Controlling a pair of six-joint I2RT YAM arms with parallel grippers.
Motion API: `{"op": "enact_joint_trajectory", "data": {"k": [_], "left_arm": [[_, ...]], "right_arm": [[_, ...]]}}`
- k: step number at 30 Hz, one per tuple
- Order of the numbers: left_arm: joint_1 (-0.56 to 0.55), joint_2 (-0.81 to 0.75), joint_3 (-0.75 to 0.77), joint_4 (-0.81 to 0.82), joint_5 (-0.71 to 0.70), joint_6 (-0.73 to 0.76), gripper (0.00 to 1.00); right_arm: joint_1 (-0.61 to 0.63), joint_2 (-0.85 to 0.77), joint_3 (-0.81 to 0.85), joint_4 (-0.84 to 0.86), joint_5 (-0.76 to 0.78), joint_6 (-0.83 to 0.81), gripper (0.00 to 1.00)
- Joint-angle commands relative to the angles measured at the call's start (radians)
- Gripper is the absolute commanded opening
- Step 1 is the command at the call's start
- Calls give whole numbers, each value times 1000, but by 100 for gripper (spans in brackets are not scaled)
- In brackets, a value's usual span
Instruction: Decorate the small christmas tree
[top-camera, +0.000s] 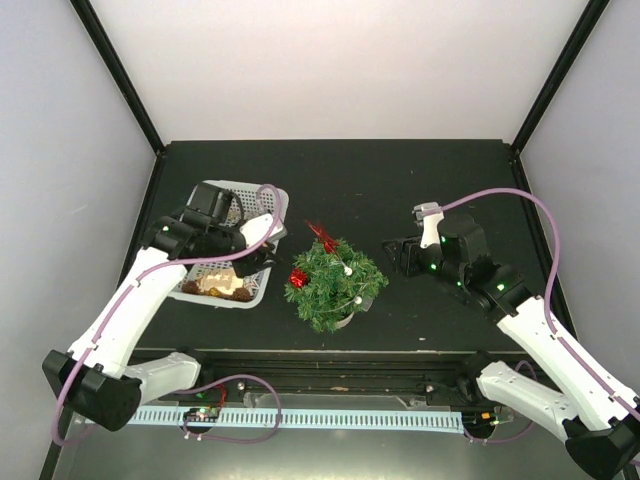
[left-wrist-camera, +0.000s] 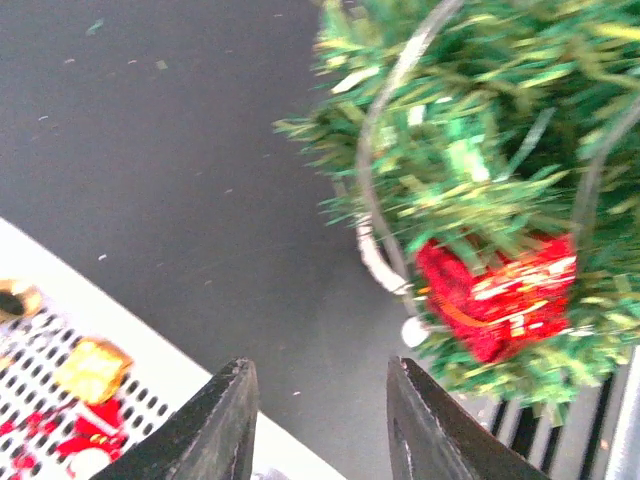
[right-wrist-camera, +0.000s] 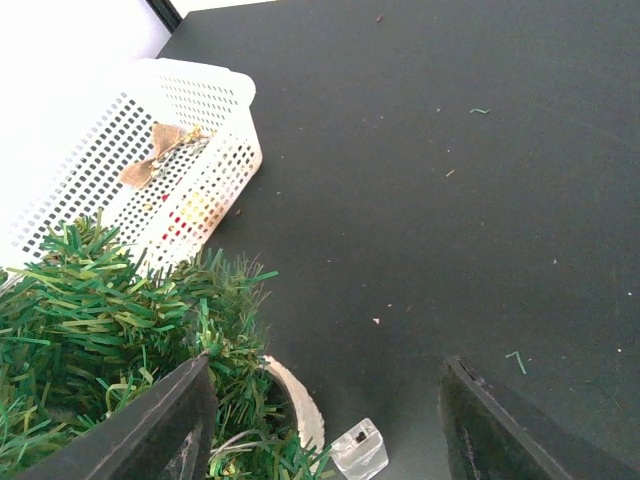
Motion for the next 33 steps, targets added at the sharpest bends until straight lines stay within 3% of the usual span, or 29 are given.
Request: {"op": "enact_joint_trajectory", "data": {"k": [1, 7, 17, 33], "left_arm": [[126, -9, 11, -9, -14, 89, 39], [344, 114, 15, 31, -12, 143, 49], [352, 406, 22, 225, -190, -17, 53], [348, 671, 139, 265, -155, -116, 53]], "right_arm": [[-3, 4, -11, 23, 39, -15, 62], [-5, 56, -18, 20, 82, -4, 62], [-5, 161, -27, 55, 91, 18, 62], [-5, 189, -18, 57, 98, 5, 63]]}}
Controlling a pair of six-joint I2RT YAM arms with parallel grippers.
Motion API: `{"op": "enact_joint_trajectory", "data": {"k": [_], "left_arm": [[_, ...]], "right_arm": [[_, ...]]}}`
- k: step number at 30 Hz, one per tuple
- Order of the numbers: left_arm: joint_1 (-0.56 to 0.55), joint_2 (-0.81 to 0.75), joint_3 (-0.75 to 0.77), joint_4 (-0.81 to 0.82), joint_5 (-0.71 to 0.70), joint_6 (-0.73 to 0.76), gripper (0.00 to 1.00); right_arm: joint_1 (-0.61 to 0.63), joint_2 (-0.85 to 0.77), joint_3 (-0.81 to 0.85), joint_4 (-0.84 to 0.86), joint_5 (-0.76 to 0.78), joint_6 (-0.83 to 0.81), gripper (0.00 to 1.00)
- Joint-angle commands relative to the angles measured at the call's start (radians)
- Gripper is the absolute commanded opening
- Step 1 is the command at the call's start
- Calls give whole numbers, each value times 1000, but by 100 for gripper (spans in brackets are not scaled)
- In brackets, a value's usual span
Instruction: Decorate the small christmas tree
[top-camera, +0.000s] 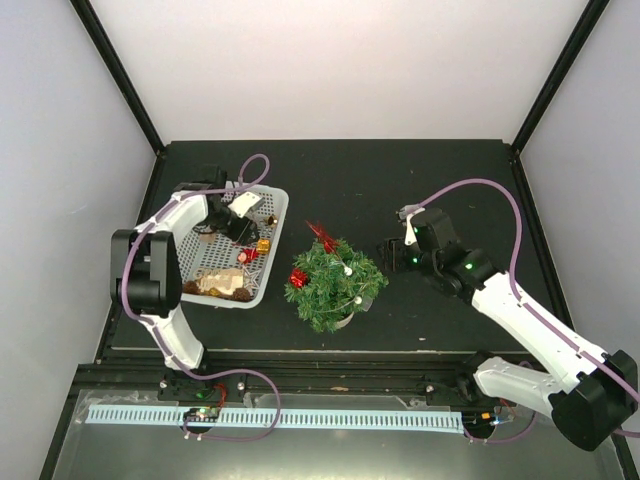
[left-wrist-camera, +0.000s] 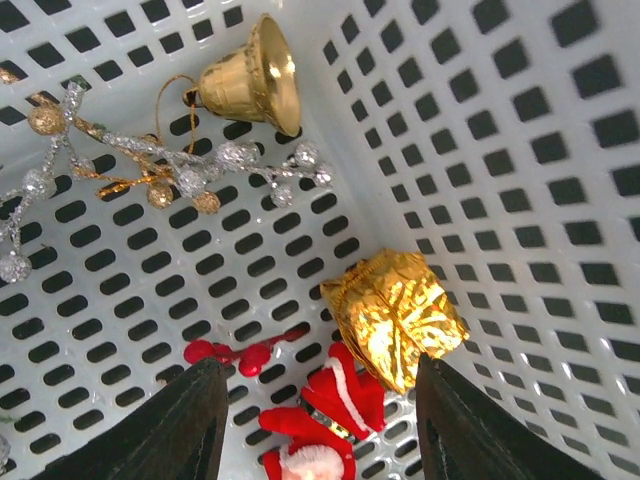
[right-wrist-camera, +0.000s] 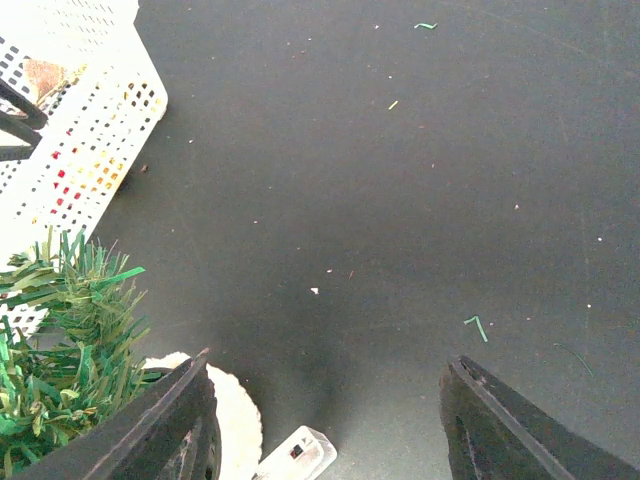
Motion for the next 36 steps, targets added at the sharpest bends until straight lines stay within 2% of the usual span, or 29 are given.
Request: {"op": "enact_joint_trajectory", "data": {"k": [1, 7, 13, 17, 22, 36], "left_arm": [[1, 54, 62, 23, 8, -41, 52], [-5, 104, 76, 7, 55, -53, 48], [-12, 135, 66, -2, 81, -59, 39], [-12, 144, 60, -13, 102, -57, 27], [-12, 157, 68, -47, 140, -47, 3], [56, 80, 121, -77, 163, -59, 1]], "right_arm": [[-5, -10, 2, 24, 18, -5, 63], [-5, -1, 5, 18, 32, -13, 63], [-5, -1, 0, 24, 32, -11, 63], [-5, -4, -3, 23, 36, -12, 63], [-5, -5, -3, 24, 41, -14, 63], [-5, -36, -8, 15, 47, -10, 63]]}}
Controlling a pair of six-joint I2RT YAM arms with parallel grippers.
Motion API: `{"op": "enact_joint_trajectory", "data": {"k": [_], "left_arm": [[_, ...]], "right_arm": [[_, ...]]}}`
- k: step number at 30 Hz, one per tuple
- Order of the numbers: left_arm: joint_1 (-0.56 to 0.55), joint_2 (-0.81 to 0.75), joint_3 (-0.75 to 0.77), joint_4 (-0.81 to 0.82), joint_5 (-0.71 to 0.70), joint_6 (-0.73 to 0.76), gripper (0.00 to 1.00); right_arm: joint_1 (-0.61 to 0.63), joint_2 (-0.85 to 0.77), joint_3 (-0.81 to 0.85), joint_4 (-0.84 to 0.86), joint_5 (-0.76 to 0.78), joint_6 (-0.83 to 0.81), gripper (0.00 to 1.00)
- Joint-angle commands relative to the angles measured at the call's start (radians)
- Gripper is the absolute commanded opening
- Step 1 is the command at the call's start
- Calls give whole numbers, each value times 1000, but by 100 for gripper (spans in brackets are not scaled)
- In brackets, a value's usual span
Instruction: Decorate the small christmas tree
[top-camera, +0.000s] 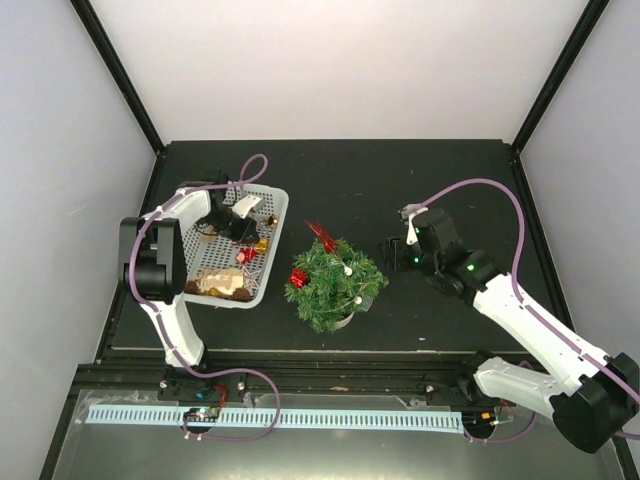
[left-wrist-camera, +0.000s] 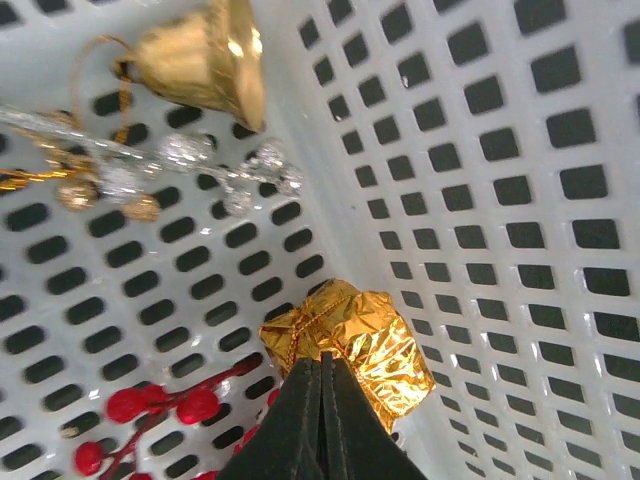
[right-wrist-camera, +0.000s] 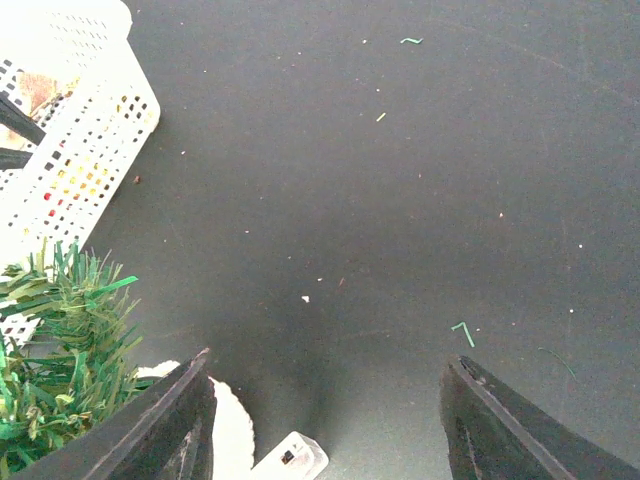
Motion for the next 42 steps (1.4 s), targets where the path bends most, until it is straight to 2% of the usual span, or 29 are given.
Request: {"op": "enact_joint_trajectory", "data": {"k": [1, 11, 18, 22, 25, 29, 37, 42], "left_arm": [[45, -67, 78, -44, 50, -6, 1], [120, -274, 127, -156, 120, 15, 1], [161, -543, 104, -303, 210, 55, 2], [159, -723, 104, -384, 252, 66, 2], [159, -850, 93, -418, 304, 68, 2], [158, -984, 93, -474, 363, 80, 2], [156, -1115, 79, -549, 480, 78, 2], [153, -1118, 73, -554, 569, 48, 2]], "right_arm": [[-4, -30, -5, 11, 23, -11, 63], [-5, -112, 78, -69, 76, -30, 63], [-3, -295, 185, -137, -2, -81, 62], [-3, -403, 216, -141, -123, -114, 62], [-3, -439, 234, -148, -299, -126, 62], [-1, -435, 276, -170, -521, -119, 56], [14, -430, 383, -114, -762, -45, 56], [26, -427, 366, -56, -817, -4, 57]]}}
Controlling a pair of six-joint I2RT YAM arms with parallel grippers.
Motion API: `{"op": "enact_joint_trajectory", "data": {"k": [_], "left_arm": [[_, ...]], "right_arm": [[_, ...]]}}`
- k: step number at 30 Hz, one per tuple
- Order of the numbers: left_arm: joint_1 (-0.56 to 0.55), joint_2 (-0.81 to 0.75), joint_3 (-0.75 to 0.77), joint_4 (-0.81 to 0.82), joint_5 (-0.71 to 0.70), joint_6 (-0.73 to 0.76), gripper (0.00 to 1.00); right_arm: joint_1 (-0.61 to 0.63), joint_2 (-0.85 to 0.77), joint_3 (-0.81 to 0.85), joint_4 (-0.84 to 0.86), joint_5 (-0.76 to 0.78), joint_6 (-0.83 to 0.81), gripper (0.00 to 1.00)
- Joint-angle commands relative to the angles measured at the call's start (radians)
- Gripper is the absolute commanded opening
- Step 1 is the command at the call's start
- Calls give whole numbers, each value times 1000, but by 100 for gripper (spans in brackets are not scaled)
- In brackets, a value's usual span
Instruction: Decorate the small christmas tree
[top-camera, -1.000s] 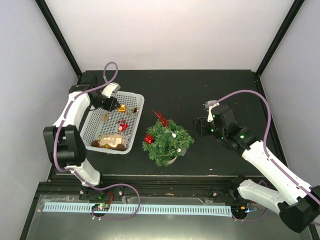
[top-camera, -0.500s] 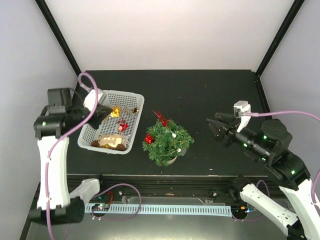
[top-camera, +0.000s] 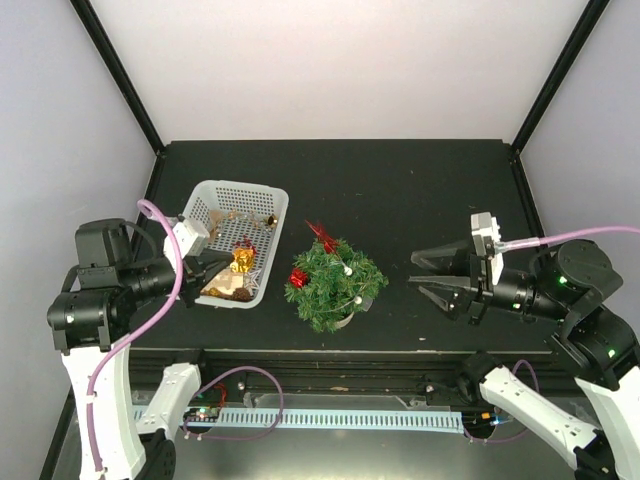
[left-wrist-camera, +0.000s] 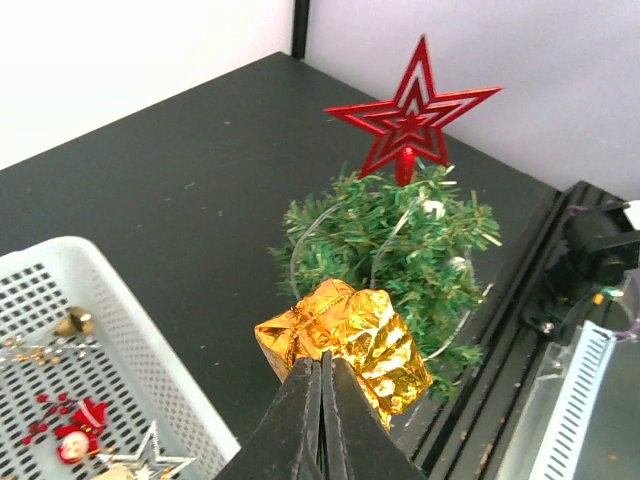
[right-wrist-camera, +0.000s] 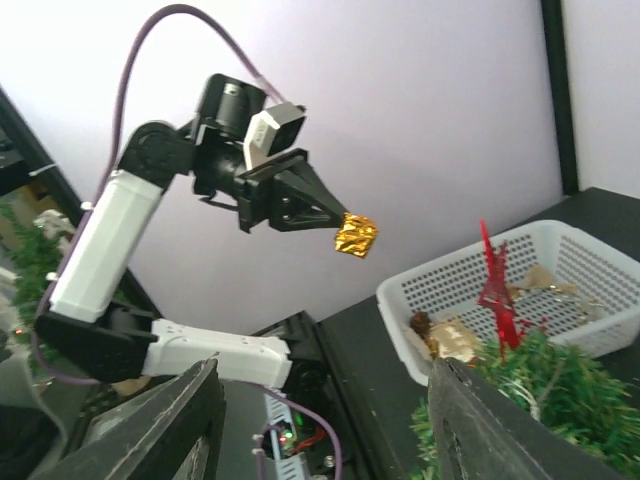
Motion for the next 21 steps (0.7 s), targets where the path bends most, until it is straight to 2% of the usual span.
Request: {"op": "enact_joint_trajectory", "data": {"k": [1, 4, 6, 9, 11, 14, 21], "left_arm": [[-7, 8, -11, -35, 132, -20, 2], [-19, 25, -4, -36, 149, -20, 1], [-38, 40, 10, -33, 147, -16, 2], [-64, 70, 34, -35, 152, -11, 2], [-69, 83, 50, -40, 181, -10, 2], [-69, 100, 85, -92, 235, 39, 2], [-70, 55, 44, -200, 406, 182, 1]], "right_arm": [[19, 8, -25, 59, -94, 48, 57], [79, 54, -53, 67, -37, 23, 57], [250, 118, -48, 69, 90, -8, 58], [551, 292, 42, 33, 360, -94, 59], [655, 416, 124, 9, 459, -124, 59], [676, 496, 183, 26, 530, -116, 58], [676, 473, 61, 270, 594, -6, 56]]}}
